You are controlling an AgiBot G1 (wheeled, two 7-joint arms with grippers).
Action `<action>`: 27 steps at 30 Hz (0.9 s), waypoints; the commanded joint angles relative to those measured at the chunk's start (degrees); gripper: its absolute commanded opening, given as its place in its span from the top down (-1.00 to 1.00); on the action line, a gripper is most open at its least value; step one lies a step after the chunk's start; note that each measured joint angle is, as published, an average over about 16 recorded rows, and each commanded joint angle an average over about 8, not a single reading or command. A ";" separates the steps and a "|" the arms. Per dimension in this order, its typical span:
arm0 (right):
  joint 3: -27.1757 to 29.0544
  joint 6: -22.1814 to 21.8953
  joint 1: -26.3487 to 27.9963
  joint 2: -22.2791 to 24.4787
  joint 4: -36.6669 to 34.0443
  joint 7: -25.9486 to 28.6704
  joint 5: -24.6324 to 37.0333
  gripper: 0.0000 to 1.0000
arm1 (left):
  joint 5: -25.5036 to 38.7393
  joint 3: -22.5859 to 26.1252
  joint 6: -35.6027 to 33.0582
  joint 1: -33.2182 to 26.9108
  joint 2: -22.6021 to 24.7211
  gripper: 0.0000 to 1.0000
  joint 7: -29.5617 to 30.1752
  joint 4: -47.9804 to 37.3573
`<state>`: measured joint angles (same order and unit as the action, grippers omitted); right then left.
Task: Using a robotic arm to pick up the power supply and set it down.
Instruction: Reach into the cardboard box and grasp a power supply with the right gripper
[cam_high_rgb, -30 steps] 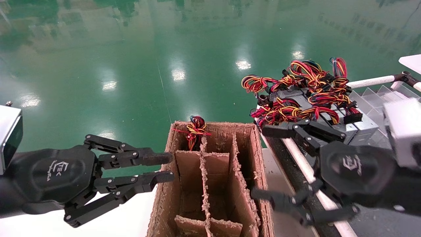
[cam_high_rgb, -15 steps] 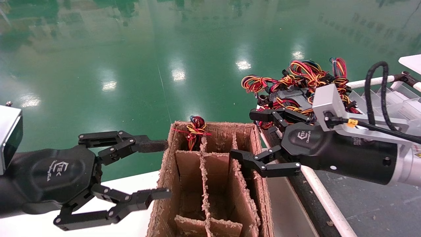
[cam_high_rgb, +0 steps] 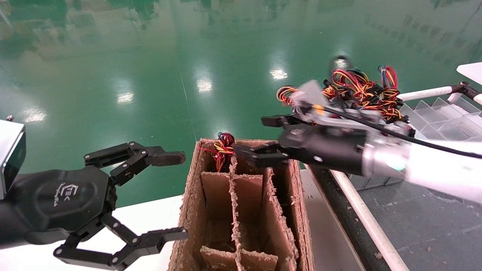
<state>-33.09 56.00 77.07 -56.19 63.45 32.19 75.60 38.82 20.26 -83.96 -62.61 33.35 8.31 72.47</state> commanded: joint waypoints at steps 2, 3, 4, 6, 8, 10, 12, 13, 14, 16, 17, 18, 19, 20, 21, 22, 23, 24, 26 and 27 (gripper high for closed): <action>-3.62 -2.05 4.40 -4.04 -3.60 5.67 5.95 -1.00 | 0.00 0.00 0.00 0.00 0.00 -1.00 0.00 0.00; -4.60 -2.75 5.53 -5.70 -5.50 6.84 7.65 -1.00 | 0.00 0.00 0.00 0.00 0.00 -1.00 0.00 0.00; -5.46 -3.48 6.52 -7.30 -7.42 7.77 9.18 -1.00 | 0.00 0.00 0.00 0.00 0.00 -1.00 0.00 0.00; -6.97 -4.77 8.28 -10.54 -11.43 9.17 11.76 -1.00 | 0.00 0.00 0.00 0.00 0.00 -1.00 0.00 0.00; -8.05 -5.97 9.67 -13.41 -15.15 9.70 13.59 -0.67 | 0.00 0.01 0.00 0.00 0.00 -1.00 0.00 0.00; -8.68 -7.43 10.56 -15.86 -18.19 9.33 14.80 -0.17 | 0.00 0.01 0.00 0.00 0.00 -1.00 0.00 0.00; -8.98 -8.83 11.02 -17.83 -20.55 8.49 15.39 0.33 | -0.01 0.01 0.00 0.00 0.00 -1.00 0.00 0.00; -9.05 -9.40 11.13 -18.57 -21.43 8.00 15.48 0.58 | -0.01 0.01 0.00 0.00 0.00 -1.00 0.00 0.00; -9.09 -9.90 11.19 -19.17 -22.15 7.49 15.47 0.83 | -0.01 0.01 0.00 0.00 0.00 -1.00 -0.01 0.00; -9.15 -10.46 11.15 -19.94 -23.02 6.51 15.18 1.00 | -0.01 0.01 0.00 0.00 0.00 -1.00 -0.01 0.00; -9.19 -10.54 11.06 -20.12 -23.25 6.08 14.98 1.00 | -0.01 0.01 0.00 0.00 0.00 -1.00 -0.01 0.00; -9.26 -10.53 10.96 -20.20 -23.38 5.70 14.76 1.00 | -0.01 0.01 0.00 0.00 0.00 -1.00 -0.01 0.00; -9.35 -10.45 10.84 -20.20 -23.40 5.36 14.58 1.00 | -0.01 0.01 0.00 0.00 0.00 -1.00 -0.01 0.00; -9.44 -10.36 10.68 -20.12 -23.33 5.03 14.41 1.00 | -0.01 0.01 0.00 0.00 0.00 -1.00 -0.01 0.00; -9.54 -10.26 10.49 -19.98 -23.20 4.71 14.29 1.00 | -0.01 0.01 0.00 0.00 0.00 -1.00 -0.01 0.00; -9.63 -10.21 10.27 -19.82 -23.01 4.41 14.20 1.00 | -0.01 0.02 0.00 -0.01 -0.01 -1.00 -0.01 0.00; -9.70 -10.19 10.01 -19.64 -22.81 4.12 14.14 1.00 | -0.01 0.02 0.00 -0.01 -0.01 -1.00 -0.01 0.00; -9.76 -10.22 9.75 -19.44 -22.60 3.87 14.11 1.00 | -0.01 0.02 0.00 -0.01 -0.01 -1.00 -0.01 0.00; -9.82 -10.38 9.24 -19.06 -22.20 3.47 14.06 1.00 | -0.01 0.02 0.01 -0.01 -0.01 -1.00 -0.01 0.00; -9.81 -10.49 9.01 -18.88 -22.02 3.32 14.03 1.00 | -0.01 0.02 0.01 -0.01 -0.01 -1.00 -0.01 0.00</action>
<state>-42.77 45.48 86.29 -75.19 41.29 35.79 89.57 38.80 20.28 -83.96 -62.62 33.34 8.30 72.47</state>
